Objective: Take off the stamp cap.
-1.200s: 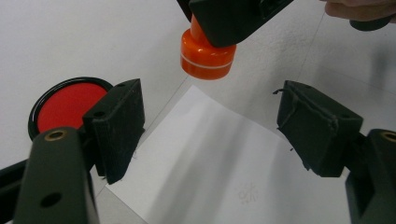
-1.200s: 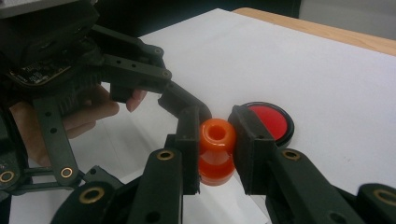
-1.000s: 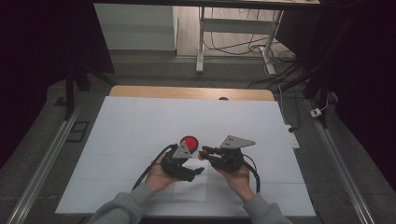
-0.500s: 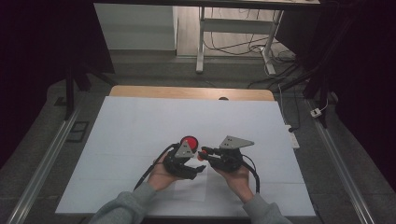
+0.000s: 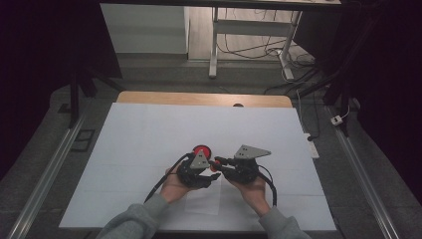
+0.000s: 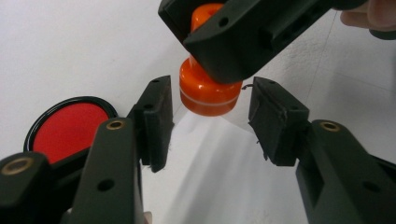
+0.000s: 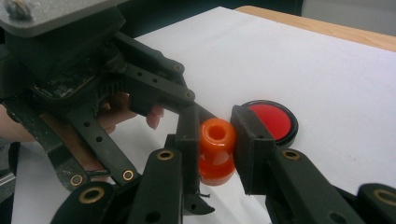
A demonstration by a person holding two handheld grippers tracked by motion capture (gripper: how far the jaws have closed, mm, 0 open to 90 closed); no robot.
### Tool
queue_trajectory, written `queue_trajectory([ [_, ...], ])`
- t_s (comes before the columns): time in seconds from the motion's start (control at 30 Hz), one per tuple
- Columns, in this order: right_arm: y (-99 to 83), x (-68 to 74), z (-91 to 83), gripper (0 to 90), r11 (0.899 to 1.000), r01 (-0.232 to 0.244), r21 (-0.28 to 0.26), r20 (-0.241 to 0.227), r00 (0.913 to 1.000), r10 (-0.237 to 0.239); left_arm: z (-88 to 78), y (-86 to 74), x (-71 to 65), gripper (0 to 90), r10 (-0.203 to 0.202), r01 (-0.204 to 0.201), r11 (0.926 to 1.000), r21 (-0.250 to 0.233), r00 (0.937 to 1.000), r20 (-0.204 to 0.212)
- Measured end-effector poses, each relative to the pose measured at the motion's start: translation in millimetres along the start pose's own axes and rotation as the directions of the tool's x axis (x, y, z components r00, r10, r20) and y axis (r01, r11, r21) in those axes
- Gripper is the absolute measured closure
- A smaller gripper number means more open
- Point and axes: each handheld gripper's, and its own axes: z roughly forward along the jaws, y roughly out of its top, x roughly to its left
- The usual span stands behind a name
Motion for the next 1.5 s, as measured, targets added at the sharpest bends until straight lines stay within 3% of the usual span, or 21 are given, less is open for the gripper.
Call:
queue_trajectory([
  [0.53,-0.4,0.1,0.4,72.1,1.0,-0.005,-0.004,-0.003,1.0,0.005,0.3,0.5,-1.0,62.7,0.013,-0.013,0.9999,-0.005,0.9998,-0.017],
  [1.5,-1.6,-0.2,0.0,72.1,1.0,-0.012,-0.01,0.0,0.9999,0.012,1.5,-0.7,-0.9,64.1,0.027,-0.027,0.9996,0.012,0.9994,-0.023],
])
